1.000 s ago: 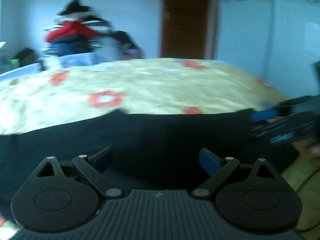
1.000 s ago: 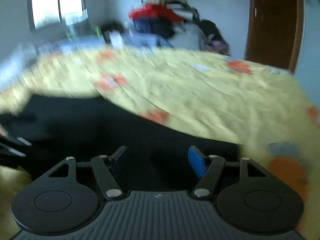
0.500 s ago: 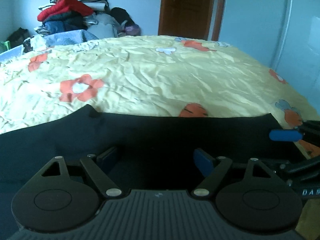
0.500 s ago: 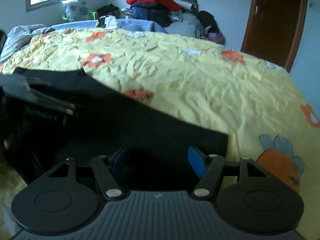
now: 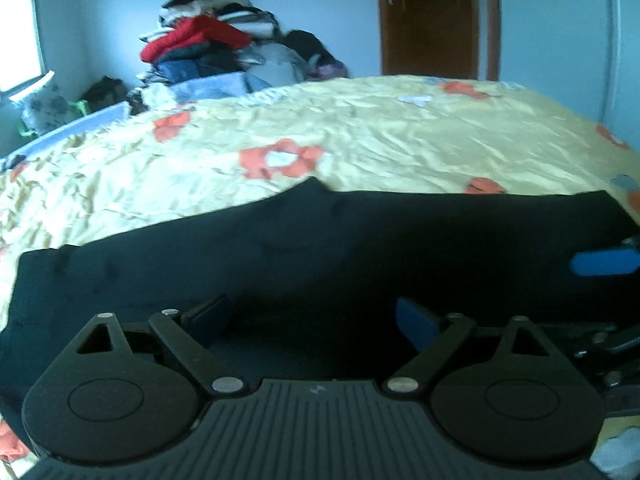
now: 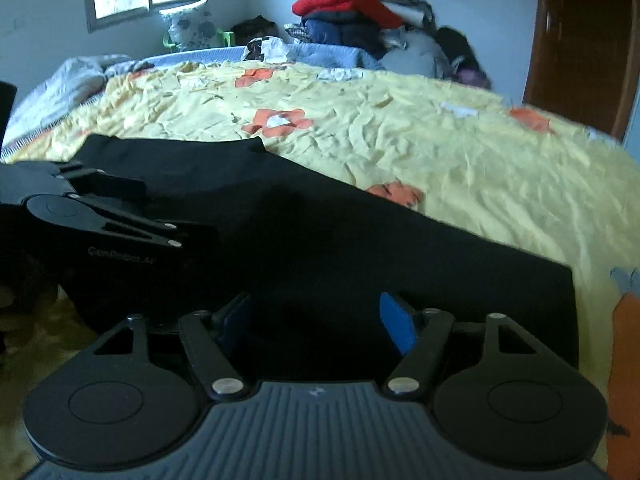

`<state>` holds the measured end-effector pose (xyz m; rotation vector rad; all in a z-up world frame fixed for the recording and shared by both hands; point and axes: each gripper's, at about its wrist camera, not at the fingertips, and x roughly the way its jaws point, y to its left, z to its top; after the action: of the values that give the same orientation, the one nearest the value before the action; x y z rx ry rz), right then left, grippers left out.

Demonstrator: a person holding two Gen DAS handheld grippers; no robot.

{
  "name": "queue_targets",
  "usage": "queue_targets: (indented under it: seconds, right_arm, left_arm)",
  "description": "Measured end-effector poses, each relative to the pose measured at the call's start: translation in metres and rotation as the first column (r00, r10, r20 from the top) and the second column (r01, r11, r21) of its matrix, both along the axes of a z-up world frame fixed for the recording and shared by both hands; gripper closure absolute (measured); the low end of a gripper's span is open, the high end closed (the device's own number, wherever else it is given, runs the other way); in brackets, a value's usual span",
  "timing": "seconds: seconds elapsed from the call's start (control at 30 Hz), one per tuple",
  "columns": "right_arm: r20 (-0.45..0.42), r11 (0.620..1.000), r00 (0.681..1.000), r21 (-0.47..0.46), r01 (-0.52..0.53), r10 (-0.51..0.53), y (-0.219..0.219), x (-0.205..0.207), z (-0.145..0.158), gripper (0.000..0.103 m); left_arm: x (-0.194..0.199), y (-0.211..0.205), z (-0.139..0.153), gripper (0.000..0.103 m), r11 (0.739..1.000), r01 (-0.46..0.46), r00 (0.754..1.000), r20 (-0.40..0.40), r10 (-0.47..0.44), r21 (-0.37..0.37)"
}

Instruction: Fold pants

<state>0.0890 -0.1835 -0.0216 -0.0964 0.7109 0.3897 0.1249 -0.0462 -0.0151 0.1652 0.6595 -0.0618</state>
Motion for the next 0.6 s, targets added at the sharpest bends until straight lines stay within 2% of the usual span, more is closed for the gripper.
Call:
queue_targets:
  seconds: [0.13, 0.2, 0.27, 0.33, 0.4, 0.6]
  right_arm:
    - [0.009, 0.999, 1.000, 0.026, -0.020, 0.019, 0.012, -0.009, 0.010, 0.030]
    - [0.007, 0.999, 0.999, -0.001, -0.042, 0.042, 0.022, -0.012, 0.009, 0.030]
    - [0.008, 0.998, 0.999, -0.042, -0.044, 0.045, 0.031, -0.012, 0.002, 0.029]
    - [0.015, 0.999, 1.000, -0.044, -0.024, 0.025, 0.032, -0.010, 0.001, 0.025]
    - [0.010, 0.999, 1.000, -0.032, 0.001, 0.000, 0.033, -0.009, 0.004, 0.025]
    - [0.099, 0.996, 0.993, -0.061, -0.059, 0.065, 0.062, -0.023, 0.023, 0.025]
  left_arm:
    - [-0.009, 0.015, 0.009, 0.011, 0.999, -0.034, 0.998, 0.050, 0.034, -0.010]
    - [-0.015, 0.023, 0.012, 0.010, 0.998, -0.056, 0.996, 0.065, 0.056, -0.002]
    - [-0.014, 0.031, 0.010, 0.010, 0.997, -0.075, 0.996, 0.049, 0.075, 0.005]
    - [-0.010, 0.039, 0.003, 0.005, 0.997, -0.074, 0.997, 0.006, 0.074, 0.005]
    - [-0.013, 0.048, 0.004, 0.005, 0.996, -0.078, 0.997, 0.008, 0.078, -0.031]
    - [-0.030, 0.072, 0.021, 0.007, 0.986, -0.154, 0.985, 0.073, 0.158, -0.064]
